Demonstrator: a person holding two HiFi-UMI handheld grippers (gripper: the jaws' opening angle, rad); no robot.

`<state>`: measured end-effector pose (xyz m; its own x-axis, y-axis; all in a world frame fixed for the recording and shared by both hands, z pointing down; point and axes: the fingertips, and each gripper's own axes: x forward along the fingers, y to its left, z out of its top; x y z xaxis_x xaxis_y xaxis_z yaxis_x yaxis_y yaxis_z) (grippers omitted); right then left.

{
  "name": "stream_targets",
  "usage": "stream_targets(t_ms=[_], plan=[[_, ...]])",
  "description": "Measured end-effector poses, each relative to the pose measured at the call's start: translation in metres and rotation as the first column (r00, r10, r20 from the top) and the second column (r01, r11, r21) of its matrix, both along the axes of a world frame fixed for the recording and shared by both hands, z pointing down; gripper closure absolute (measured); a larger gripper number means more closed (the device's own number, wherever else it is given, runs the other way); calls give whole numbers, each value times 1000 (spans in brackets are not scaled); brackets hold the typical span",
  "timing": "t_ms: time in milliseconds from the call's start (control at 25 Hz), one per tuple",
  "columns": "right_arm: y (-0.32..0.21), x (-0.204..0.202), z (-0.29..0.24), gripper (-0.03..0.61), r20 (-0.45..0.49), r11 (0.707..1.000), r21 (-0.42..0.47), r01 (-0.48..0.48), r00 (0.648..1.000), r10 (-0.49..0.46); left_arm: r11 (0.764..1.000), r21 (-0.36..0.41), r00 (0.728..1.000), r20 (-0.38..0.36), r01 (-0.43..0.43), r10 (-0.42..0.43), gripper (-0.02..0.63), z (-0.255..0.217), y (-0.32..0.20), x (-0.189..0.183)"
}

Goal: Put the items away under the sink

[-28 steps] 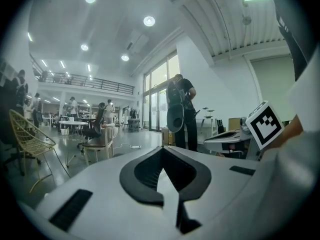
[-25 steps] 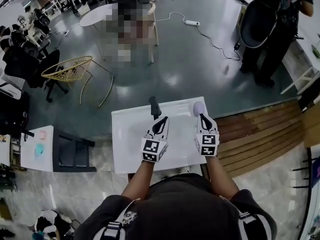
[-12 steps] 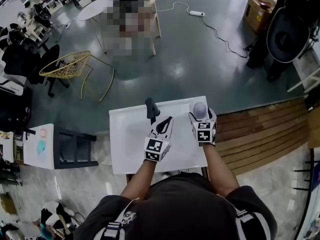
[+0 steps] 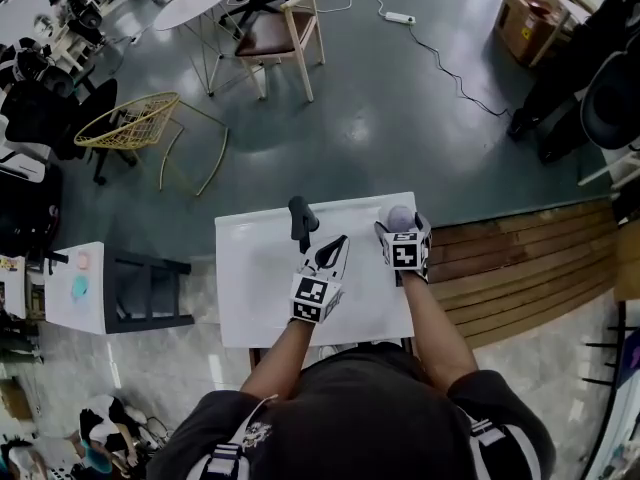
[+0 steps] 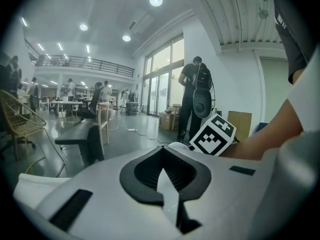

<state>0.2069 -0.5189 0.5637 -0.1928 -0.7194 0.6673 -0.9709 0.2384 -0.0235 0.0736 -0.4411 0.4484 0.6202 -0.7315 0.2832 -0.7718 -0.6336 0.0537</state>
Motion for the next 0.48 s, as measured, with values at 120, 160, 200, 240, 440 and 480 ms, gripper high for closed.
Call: stream_targets(t_ms=[120, 160, 200, 240, 440, 480], plan=[[0, -5, 9, 118, 5, 998, -60, 9, 1000, -9, 1000, -17, 1000, -28, 1, -2, 615, 1, -2, 3], [1, -5, 11, 118, -4, 997, -81, 11, 1000, -12, 1000, -20, 1000, -28, -1, 1, 615, 2, -3, 4], [1, -4, 12, 118, -11, 995, -98, 13, 1000, -14, 1000, -22, 1000, -27, -4, 4, 615, 3, -3, 5], [2, -4, 14, 120, -15, 994, -108, 12, 1000, -14, 1000, -21, 1000, -24, -6, 6, 615, 3, -3, 4], [1, -3, 17, 120, -14, 994, -113, 13, 1000, -14, 1000, -18, 1000, -28, 8, -9, 615, 2, -7, -4], [1, -4, 14, 120, -14, 994, -107, 19, 1000, -21, 1000, -18, 1000, -30, 8, -9, 615, 1, -6, -4]])
